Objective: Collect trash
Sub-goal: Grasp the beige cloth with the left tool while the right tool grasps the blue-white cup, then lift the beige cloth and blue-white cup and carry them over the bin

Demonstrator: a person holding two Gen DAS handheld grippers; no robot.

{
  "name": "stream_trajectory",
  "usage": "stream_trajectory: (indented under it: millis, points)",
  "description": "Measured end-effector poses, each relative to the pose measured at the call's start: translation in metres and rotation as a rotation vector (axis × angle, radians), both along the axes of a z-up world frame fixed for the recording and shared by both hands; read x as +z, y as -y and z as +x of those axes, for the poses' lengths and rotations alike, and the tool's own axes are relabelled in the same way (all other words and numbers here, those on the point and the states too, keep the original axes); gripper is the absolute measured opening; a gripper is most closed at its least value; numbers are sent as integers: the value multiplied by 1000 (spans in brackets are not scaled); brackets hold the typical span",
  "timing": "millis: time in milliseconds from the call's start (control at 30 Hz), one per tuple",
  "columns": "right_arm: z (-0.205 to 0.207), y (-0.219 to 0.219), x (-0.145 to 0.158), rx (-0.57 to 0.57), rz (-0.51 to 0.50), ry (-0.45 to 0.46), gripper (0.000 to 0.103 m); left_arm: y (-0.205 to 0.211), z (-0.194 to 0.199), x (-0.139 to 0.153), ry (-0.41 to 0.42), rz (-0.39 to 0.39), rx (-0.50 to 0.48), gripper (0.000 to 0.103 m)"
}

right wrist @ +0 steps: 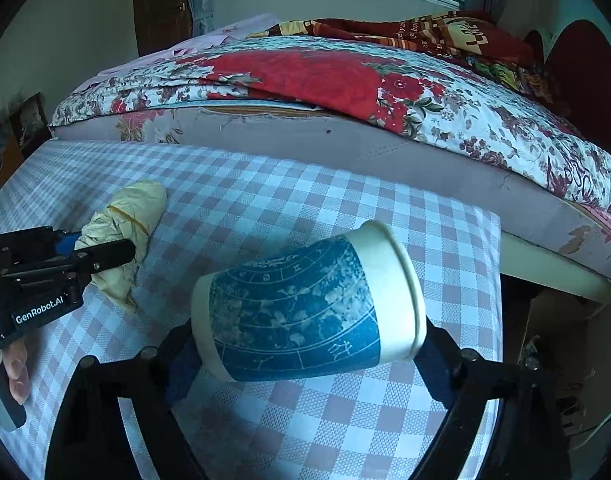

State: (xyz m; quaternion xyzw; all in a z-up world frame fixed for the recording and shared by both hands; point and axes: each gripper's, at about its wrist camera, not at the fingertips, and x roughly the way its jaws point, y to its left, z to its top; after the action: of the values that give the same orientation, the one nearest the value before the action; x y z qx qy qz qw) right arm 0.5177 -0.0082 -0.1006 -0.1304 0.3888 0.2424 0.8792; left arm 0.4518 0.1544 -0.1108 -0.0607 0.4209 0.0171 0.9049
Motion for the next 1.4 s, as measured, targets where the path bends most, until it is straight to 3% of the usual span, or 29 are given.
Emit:
stream_trajectory:
  millis: [333, 433, 733, 900, 1400]
  points:
    - [-23, -5, 8, 7, -6, 15, 89, -10, -21, 11, 33, -10, -25, 18]
    - [-29, -4, 11, 3, 0, 18, 89, -20, -33, 14, 51, -60, -28, 17]
    - [-61, 2, 30, 13, 1, 50, 89, -26, -69, 25, 72, -49, -21, 17]
    - [-92, 9, 43, 22, 6, 70, 89, -13, -100, 38, 94, -1, -45, 17]
    - [-193, 42, 87, -5, 43, 118, 89, 35, -186, 74, 134, -4, -115, 17]
